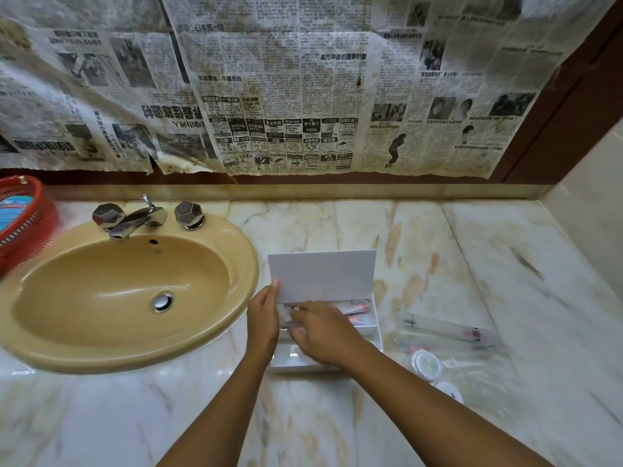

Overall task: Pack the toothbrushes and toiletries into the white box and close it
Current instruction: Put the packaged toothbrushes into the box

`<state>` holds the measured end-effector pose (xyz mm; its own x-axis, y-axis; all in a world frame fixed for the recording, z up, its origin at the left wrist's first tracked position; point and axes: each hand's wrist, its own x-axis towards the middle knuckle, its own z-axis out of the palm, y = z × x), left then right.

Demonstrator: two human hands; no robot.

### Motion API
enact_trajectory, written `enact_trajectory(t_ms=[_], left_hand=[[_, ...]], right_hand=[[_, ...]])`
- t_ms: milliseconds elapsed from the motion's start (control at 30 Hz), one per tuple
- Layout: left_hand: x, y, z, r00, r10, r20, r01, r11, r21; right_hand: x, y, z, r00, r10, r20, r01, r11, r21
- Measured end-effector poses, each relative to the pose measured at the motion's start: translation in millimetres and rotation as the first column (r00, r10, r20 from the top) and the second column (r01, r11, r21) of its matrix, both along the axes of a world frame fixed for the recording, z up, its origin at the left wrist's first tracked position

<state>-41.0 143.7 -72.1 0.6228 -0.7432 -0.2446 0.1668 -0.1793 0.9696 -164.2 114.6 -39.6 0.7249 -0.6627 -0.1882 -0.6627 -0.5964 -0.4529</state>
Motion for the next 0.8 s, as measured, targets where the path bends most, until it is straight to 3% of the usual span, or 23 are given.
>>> enact_trajectory(t_ms=[133, 300, 467, 600, 800], left_hand=[[-4.0, 0.9, 5.5, 1.0, 0.009, 0.008, -0.009, 1.0, -0.018], [-6.9, 1.7, 9.4, 1.0, 0.005, 0.003, -0.005, 0.999, -0.042], [-9.4, 1.9, 12.2, 1.0, 0.012, 0.002, -0.012, 0.998, -0.057], [-11.1, 2.1, 13.6, 1.0, 0.019, 0.005, -0.018, 0.998, -0.062], [-11.3, 1.6, 14.7, 0.999, 0.031, -0.009, -0.031, 0.998, -0.052]], right_hand=[[-22.3, -13.9, 16.9, 0.97, -0.191, 0.154, 0.199, 0.979, -0.039], [-65.2, -42.3, 19.6, 0.882, -0.434, 0.186, 0.45, 0.891, -0.055], [-110.3, -62.7, 0.0, 0.817, -0.576, 0.009, 0.574, 0.813, -0.093], [-128.5, -65.0, -16.0, 0.79, -0.572, -0.221, 0.578, 0.815, -0.046], [-131.3, -60.5, -23.9, 0.787, -0.562, -0.254, 0.563, 0.823, -0.077]])
